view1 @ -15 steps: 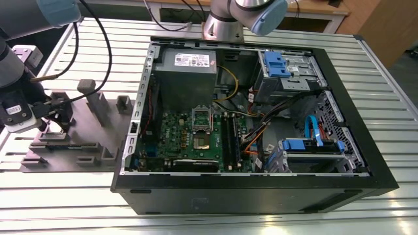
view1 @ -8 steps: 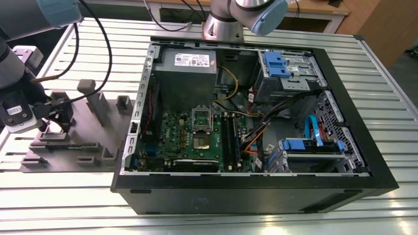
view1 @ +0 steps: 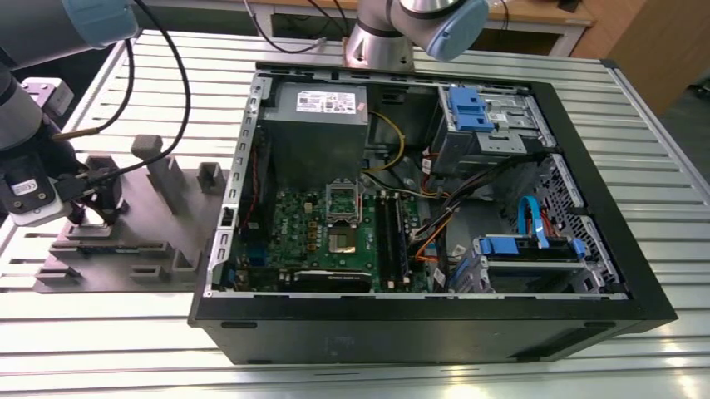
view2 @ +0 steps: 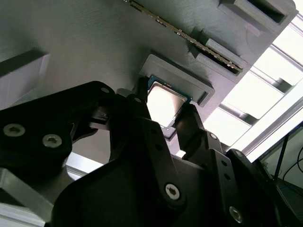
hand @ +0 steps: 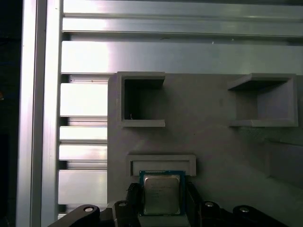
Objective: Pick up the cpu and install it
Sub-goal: 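Pick up the cpu and move it towards the insertion slot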
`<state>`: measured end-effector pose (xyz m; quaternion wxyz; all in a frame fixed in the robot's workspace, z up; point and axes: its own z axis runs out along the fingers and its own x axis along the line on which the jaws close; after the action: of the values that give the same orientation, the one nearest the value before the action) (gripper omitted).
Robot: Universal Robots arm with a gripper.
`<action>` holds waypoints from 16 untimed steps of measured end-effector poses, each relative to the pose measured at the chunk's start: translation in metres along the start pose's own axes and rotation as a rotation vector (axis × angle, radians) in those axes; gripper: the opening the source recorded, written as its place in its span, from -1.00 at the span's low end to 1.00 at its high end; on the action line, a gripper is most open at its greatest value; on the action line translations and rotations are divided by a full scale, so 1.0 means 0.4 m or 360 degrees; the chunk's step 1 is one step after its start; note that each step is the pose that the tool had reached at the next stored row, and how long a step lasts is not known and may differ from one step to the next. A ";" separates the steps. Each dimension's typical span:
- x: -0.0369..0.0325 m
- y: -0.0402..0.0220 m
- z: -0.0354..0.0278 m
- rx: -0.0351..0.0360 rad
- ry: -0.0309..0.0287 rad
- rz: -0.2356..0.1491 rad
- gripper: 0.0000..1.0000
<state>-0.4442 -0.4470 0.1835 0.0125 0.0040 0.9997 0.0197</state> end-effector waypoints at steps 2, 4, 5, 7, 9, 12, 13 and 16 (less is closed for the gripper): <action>0.000 0.000 0.000 0.0000 0.00000 0.0000 0.01; 0.000 0.000 0.000 0.0000 0.00002 0.0000 -0.01; 0.000 0.000 0.000 0.0000 0.00002 0.0000 -0.06; 0.000 0.000 0.000 0.0000 0.00001 0.0000 -0.06; 0.000 0.000 0.000 0.0000 0.00001 0.0000 -0.06; 0.000 0.000 -0.002 0.0000 -0.00006 0.0000 -0.06; 0.000 0.000 -0.006 0.0000 -0.00004 0.0000 -0.06; 0.000 0.001 -0.017 0.0000 0.00000 0.0000 -0.06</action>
<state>-0.4441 -0.4470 0.1903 0.0125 0.0040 0.9997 0.0197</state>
